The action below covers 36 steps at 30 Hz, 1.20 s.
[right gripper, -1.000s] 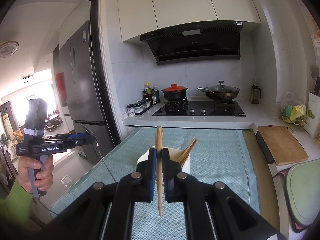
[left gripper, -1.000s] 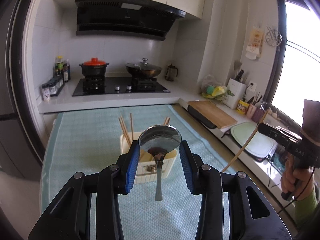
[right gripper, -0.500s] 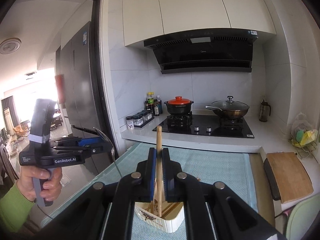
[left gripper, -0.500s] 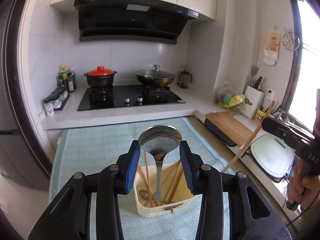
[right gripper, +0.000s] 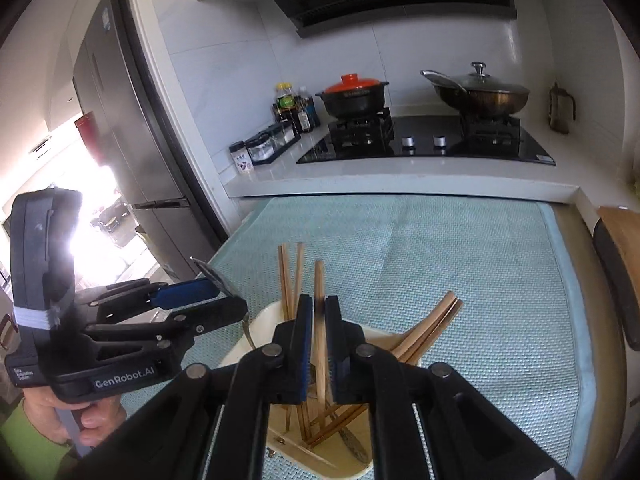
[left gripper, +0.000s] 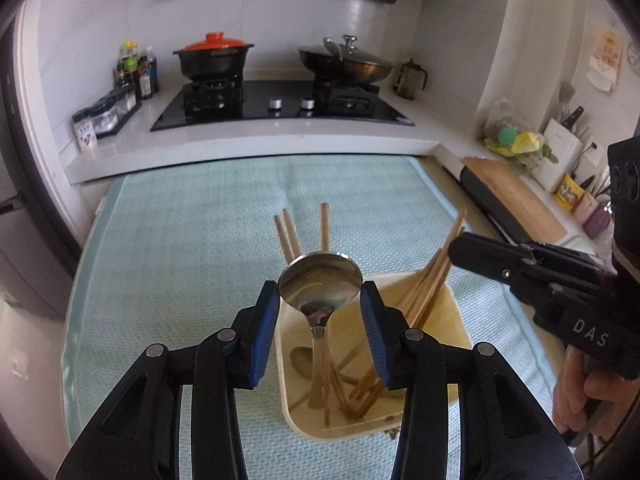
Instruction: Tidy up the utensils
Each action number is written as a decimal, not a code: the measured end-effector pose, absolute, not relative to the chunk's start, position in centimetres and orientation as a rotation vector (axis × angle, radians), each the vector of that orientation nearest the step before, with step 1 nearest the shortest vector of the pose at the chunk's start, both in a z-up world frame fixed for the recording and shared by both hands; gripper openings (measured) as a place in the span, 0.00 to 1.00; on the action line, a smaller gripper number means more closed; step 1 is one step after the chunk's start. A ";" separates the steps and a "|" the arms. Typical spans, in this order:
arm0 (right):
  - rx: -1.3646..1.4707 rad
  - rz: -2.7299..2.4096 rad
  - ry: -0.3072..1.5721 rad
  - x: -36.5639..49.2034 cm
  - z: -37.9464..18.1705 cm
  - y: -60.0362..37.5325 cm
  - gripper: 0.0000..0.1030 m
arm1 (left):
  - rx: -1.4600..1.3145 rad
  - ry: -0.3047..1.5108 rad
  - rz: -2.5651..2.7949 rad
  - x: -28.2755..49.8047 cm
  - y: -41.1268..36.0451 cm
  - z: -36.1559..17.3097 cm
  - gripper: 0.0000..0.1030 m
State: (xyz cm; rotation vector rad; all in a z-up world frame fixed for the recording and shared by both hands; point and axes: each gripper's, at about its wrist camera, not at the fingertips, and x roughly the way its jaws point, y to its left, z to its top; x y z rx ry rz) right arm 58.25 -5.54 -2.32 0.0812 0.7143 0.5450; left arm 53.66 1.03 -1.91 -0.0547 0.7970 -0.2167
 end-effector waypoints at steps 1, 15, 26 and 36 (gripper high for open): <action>0.088 0.529 0.714 58.5 -2.4 -5.8 0.12 | -0.050 0.791 -0.204 53.5 1.2 -1.9 0.55; 0.011 0.394 0.452 44.1 5.2 -9.2 0.84 | 0.065 0.391 0.032 36.6 0.5 3.4 1.00; -0.048 0.351 0.531 32.7 0.8 -8.7 1.00 | 0.011 0.533 0.080 28.0 -0.1 -0.3 1.00; -0.038 0.273 0.524 27.7 -0.4 -8.6 1.00 | 0.000 0.562 0.075 24.3 -0.7 -1.0 1.00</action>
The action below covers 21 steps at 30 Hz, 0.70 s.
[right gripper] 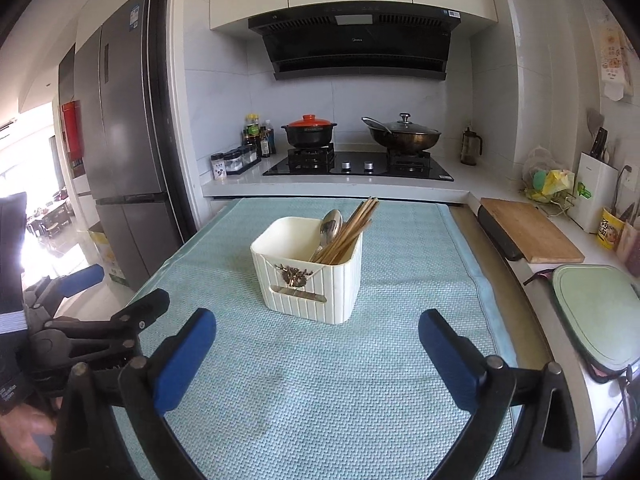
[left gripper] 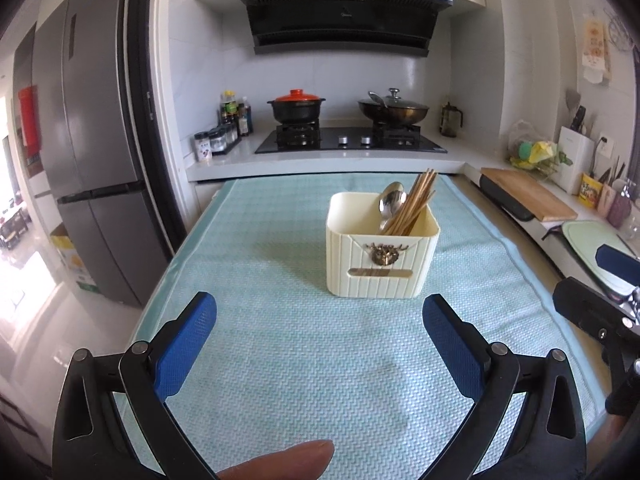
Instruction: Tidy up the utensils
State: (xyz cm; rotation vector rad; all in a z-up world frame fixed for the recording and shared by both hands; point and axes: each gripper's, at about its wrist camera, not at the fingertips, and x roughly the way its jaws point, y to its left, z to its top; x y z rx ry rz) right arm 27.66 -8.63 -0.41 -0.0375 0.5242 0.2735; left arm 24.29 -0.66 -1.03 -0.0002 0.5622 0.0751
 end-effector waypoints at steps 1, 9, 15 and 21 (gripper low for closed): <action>-0.041 0.276 0.521 27.2 -0.4 -8.4 1.00 | 0.000 0.561 0.072 24.1 -0.7 -0.9 1.00; -0.088 0.266 0.475 25.1 0.8 -7.6 1.00 | 0.005 0.544 0.069 23.0 -1.3 0.1 1.00; -0.083 0.265 0.476 25.1 0.8 -7.5 1.00 | -0.009 0.551 0.083 22.8 -0.8 0.4 1.00; -0.086 0.260 0.492 25.4 0.4 -7.4 1.00 | -0.015 0.550 0.087 22.5 -0.6 0.7 1.00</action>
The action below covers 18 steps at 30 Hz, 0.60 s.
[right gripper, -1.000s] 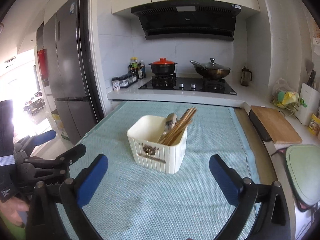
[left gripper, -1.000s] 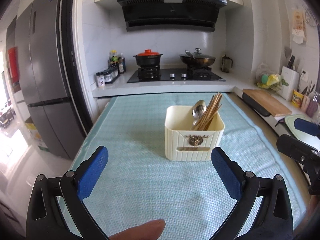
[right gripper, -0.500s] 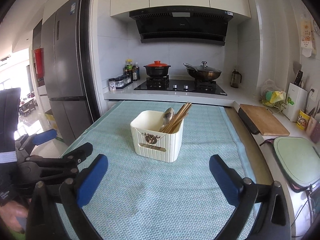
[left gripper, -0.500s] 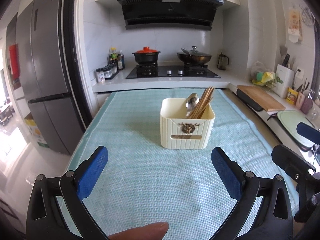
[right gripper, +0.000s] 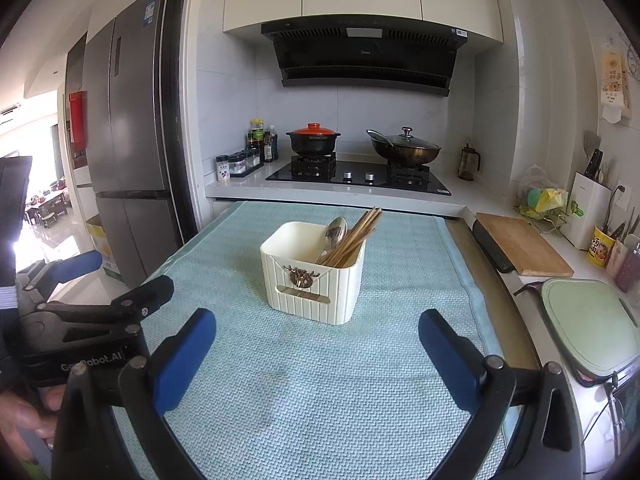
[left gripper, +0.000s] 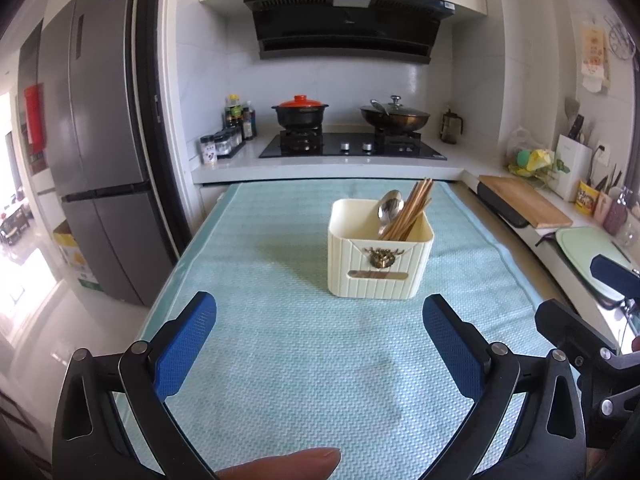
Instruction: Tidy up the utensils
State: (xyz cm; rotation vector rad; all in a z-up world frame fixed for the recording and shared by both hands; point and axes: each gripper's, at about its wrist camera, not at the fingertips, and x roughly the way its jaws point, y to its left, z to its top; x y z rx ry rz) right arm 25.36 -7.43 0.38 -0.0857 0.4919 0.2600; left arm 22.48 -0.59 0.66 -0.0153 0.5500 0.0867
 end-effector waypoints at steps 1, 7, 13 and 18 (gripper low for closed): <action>-0.084 0.259 0.493 25.4 0.4 -7.5 1.00 | -0.017 0.552 0.085 22.5 -0.6 0.6 1.00; -0.083 0.252 0.494 25.2 0.5 -7.7 1.00 | -0.030 0.555 0.072 22.4 -0.5 1.0 1.00; -0.087 0.255 0.489 24.7 0.7 -7.6 1.00 | -0.020 0.531 0.087 22.0 -0.6 1.5 1.00; -0.090 0.258 0.489 24.7 0.7 -7.5 1.00 | -0.017 0.517 0.101 21.9 -0.6 1.8 1.00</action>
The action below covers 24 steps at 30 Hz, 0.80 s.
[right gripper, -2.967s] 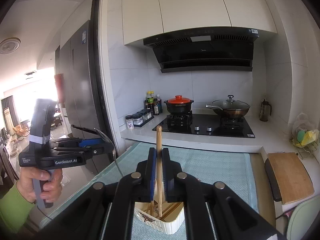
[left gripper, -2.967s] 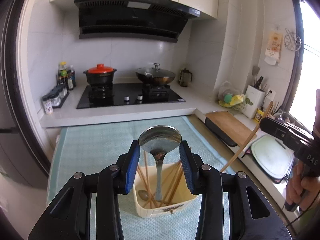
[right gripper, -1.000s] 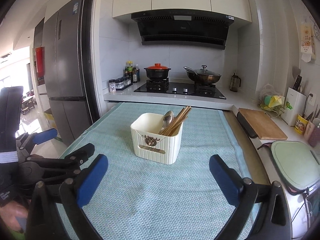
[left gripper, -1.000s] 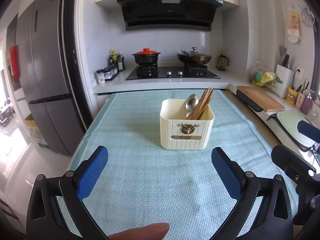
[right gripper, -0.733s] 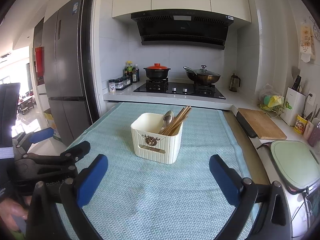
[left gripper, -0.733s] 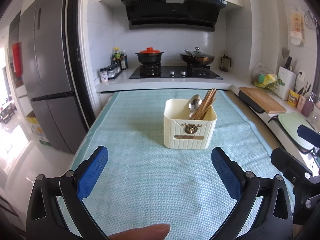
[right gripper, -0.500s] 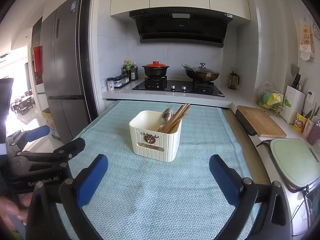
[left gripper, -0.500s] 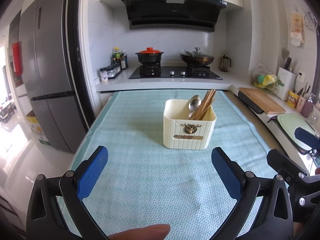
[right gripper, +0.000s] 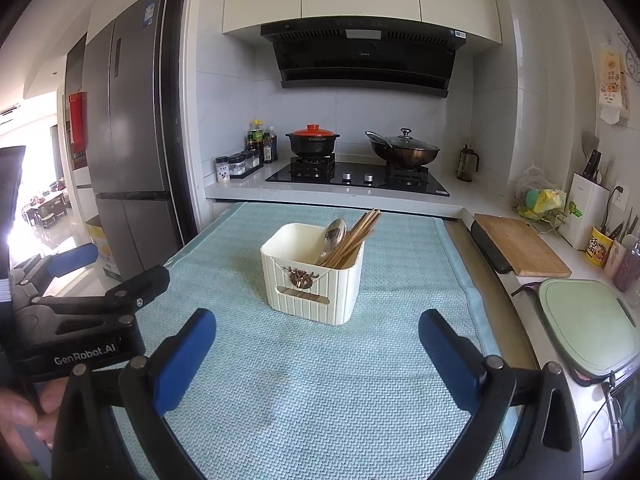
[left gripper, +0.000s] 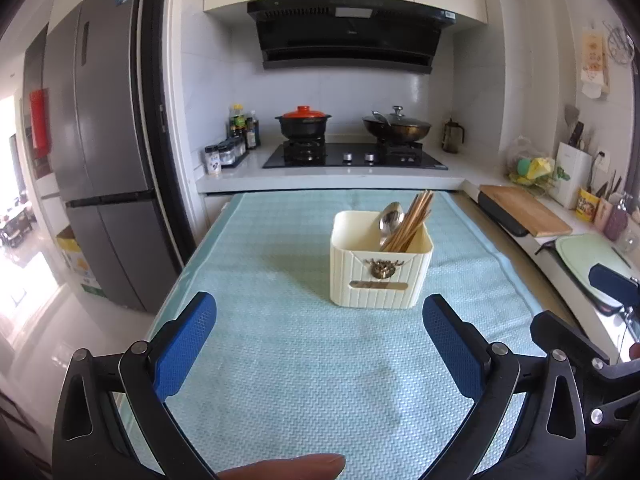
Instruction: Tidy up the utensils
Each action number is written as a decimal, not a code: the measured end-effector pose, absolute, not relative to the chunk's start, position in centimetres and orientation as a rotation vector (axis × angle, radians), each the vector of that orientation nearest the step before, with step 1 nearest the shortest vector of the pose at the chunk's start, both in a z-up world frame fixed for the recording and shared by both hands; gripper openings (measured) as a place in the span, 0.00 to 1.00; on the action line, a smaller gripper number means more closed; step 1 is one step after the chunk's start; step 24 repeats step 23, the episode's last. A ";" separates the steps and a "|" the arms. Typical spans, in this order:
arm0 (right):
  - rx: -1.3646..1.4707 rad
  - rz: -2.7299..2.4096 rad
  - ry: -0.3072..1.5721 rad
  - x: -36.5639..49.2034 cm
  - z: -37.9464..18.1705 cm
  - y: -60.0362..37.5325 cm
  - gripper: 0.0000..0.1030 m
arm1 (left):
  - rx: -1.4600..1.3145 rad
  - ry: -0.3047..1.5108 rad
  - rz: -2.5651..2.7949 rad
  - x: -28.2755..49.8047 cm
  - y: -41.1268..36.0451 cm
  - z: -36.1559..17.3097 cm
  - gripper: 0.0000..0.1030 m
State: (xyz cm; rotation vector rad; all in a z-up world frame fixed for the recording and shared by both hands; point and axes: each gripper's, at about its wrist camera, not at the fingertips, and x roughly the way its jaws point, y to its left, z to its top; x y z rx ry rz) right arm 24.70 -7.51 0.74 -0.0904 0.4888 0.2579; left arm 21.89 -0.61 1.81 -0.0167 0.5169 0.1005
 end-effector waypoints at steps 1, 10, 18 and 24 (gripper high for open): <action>-0.091 0.257 0.490 24.7 0.7 -7.5 1.00 | -0.016 0.515 0.103 21.9 -0.6 1.8 1.00; -0.095 0.247 0.491 24.7 0.7 -7.6 1.00 | -0.011 0.521 0.109 22.0 -0.7 1.7 1.00; -0.095 0.230 0.498 24.7 0.4 -8.0 1.00 | 0.004 0.523 0.080 21.7 -1.4 1.7 1.00; -0.099 0.226 0.504 24.3 0.2 -7.9 1.00 | 0.004 0.521 0.083 21.4 -1.4 1.7 1.00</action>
